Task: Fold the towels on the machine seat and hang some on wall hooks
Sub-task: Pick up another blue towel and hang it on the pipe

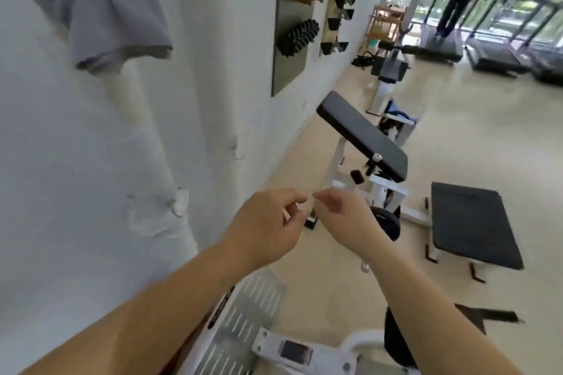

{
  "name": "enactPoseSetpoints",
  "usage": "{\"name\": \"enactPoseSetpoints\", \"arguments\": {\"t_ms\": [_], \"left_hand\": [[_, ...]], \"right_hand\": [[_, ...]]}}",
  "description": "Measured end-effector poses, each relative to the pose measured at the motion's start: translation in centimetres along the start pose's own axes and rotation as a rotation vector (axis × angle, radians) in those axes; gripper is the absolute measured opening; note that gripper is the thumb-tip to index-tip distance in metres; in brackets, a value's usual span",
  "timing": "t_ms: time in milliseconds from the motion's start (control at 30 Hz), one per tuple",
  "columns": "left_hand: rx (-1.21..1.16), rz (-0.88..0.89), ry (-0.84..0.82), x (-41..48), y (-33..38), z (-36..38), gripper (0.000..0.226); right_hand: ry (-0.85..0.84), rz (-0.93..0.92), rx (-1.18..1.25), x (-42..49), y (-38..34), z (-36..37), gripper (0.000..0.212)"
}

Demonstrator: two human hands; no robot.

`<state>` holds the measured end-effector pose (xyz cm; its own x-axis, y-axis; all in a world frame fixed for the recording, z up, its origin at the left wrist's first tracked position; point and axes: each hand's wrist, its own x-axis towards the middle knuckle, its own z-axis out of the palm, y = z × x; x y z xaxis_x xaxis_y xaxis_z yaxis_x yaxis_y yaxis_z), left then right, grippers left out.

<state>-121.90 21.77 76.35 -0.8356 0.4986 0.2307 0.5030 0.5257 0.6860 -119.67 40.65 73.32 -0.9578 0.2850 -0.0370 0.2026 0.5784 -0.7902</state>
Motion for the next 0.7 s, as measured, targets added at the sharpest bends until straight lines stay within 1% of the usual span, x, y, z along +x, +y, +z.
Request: {"name": "enactPoseSetpoints", "arguments": {"t_ms": [167, 267, 367, 433, 467, 533, 567, 633, 700], "left_hand": [[-0.119, -0.132, -0.399, -5.4, 2.5, 13.0, 0.033], [-0.145, -0.195, -0.595, -9.0, 3.9, 19.5, 0.036], [-0.137, -0.286, -0.744, -12.4, 5.1, 25.0, 0.033], [-0.132, -0.354, -0.82, -14.1, 6.1, 28.6, 0.033], [-0.135, -0.378, -0.849, -14.8, 6.7, 30.3, 0.034], [-0.149, -0.414, -0.891, -15.9, 8.2, 33.3, 0.035], [-0.152, -0.422, -0.906, -16.3, 9.0, 34.6, 0.035], [-0.154, -0.426, -0.924, -17.0, 10.1, 37.0, 0.035], [-0.145, -0.456, -0.944, -17.6, 10.5, 39.0, 0.033]], "right_hand": [[0.038, 0.388, 0.056, -10.8, 14.1, -3.6, 0.024], [0.123, 0.584, 0.053, -17.2, 22.3, -4.4, 0.027], [0.204, 0.758, 0.038, -23.4, 28.9, -5.4, 0.022], [0.24, 0.829, -0.026, -26.5, 32.5, -6.3, 0.017], [0.229, 0.858, -0.077, -27.8, 33.7, -6.8, 0.018], [0.226, 0.909, -0.188, -29.8, 35.9, -7.7, 0.027], [0.236, 0.932, -0.217, -30.6, 37.1, -7.9, 0.035], [0.259, 1.01, -0.209, -32.1, 38.9, -8.0, 0.055], [0.245, 1.065, -0.154, -33.0, 40.5, -7.9, 0.07]]}}
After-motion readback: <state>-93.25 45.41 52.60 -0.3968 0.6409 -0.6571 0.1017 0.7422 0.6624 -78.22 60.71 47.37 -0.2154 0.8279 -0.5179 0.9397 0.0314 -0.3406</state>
